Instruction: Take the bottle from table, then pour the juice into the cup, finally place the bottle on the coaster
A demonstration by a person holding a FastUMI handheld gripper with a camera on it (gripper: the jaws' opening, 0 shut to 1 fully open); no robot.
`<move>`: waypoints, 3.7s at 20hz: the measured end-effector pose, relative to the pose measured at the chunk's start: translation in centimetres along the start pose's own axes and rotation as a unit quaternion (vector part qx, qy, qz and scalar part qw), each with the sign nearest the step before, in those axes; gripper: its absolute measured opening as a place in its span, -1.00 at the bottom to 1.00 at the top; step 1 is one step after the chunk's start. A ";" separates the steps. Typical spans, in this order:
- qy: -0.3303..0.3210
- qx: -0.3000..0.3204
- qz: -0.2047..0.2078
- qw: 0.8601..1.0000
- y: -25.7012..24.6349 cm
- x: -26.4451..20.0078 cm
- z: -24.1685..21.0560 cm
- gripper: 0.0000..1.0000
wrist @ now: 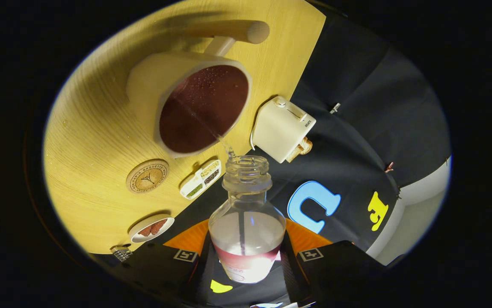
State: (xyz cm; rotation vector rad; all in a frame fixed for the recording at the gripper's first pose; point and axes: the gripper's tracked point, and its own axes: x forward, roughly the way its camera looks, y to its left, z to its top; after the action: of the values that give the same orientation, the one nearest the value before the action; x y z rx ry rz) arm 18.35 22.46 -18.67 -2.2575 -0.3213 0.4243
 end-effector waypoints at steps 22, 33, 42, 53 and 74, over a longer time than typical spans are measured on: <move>0.002 -0.032 0.020 0.999 0.0 -0.8 0.5 0.40; 0.017 0.006 0.031 0.999 0.7 -1.4 0.1 0.40; 0.034 0.118 0.020 0.992 0.7 -3.5 -2.4 0.40; 0.079 0.465 -0.024 0.881 -2.2 -5.0 -10.7 0.41; -0.043 0.887 0.003 0.460 1.3 2.3 -9.2 0.43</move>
State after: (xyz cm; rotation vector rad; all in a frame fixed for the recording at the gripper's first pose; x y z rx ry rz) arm 24.22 16.29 -14.38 -0.0998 0.1524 0.4627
